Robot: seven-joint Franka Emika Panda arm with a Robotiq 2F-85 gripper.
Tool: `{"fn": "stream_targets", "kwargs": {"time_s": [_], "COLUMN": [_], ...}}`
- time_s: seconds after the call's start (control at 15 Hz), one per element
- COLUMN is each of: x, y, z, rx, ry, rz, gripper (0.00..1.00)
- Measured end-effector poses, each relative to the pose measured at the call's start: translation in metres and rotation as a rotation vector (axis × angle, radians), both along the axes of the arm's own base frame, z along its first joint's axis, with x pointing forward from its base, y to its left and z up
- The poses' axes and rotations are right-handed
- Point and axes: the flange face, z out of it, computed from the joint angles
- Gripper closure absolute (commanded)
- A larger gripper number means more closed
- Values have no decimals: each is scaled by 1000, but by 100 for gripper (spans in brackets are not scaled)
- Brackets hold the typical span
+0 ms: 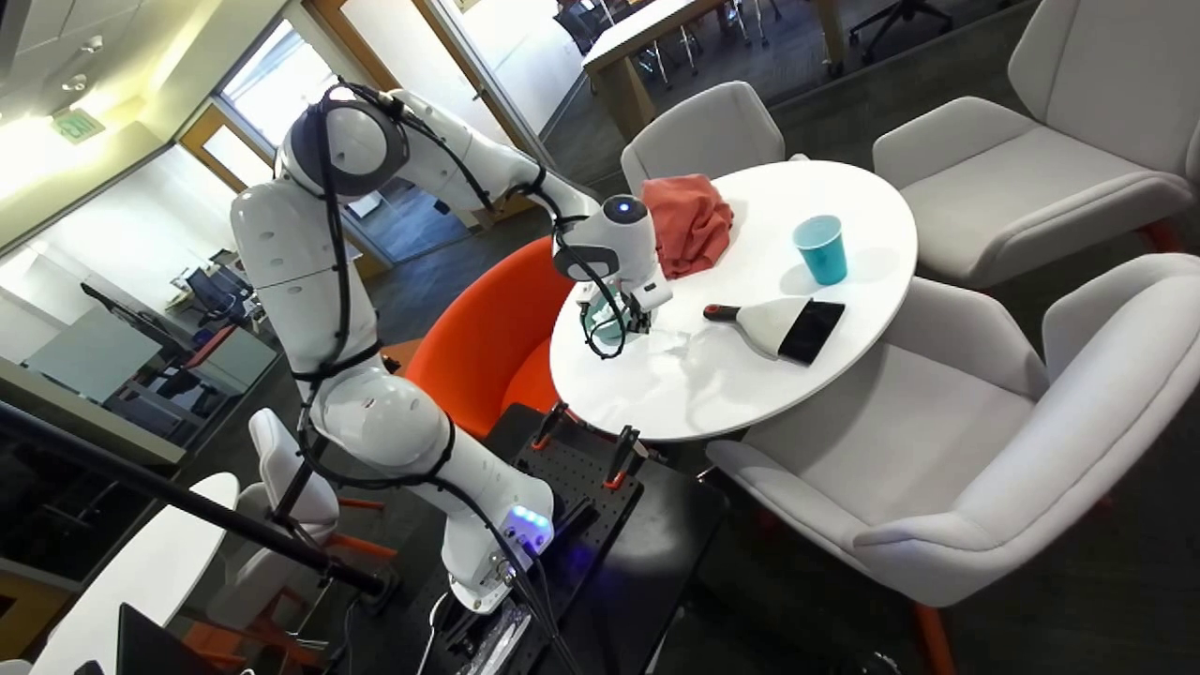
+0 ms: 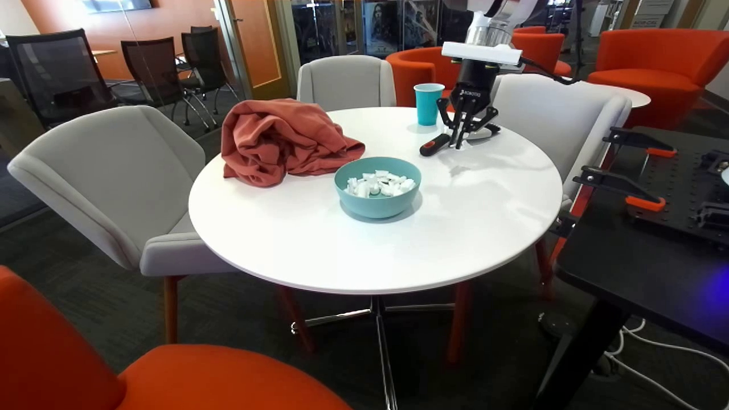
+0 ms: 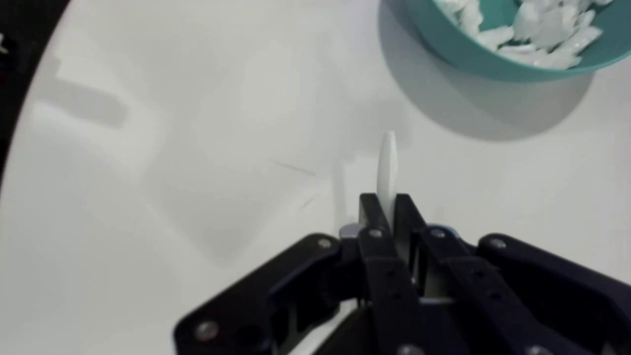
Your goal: Get the white spoon and use it to stir the contents of the green bowl
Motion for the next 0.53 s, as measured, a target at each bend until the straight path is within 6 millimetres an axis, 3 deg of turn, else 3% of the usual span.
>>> {"fn": "stream_targets", "kwargs": {"time_s": [0.47,0.53], "x": [-34,-36], "y": [12,14], "z": [-8,-5], "rx": [-145,-141], "ry": [146,150], "rz": [5,17], "gripper": [12,29]}}
